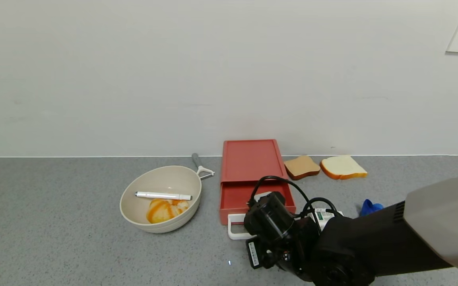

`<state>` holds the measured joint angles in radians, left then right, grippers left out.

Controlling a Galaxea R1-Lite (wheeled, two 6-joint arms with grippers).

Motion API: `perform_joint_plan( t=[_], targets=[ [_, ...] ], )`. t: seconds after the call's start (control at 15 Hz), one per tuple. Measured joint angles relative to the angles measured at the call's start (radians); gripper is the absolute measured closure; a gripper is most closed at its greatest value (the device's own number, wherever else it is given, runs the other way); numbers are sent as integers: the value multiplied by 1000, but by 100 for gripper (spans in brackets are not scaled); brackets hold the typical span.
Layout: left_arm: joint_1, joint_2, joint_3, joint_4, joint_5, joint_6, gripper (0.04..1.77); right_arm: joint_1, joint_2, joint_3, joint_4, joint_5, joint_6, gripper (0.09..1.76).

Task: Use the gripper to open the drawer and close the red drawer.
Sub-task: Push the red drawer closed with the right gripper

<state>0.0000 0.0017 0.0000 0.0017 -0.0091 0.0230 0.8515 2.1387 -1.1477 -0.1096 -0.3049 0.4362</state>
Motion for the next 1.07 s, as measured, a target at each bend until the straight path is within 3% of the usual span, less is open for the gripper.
perform_joint_plan(
  t=[1.07],
  targets=[
    [0, 0, 0, 0, 0, 0, 9, -120, 125, -216, -9, 89, -159, 173]
  ],
)
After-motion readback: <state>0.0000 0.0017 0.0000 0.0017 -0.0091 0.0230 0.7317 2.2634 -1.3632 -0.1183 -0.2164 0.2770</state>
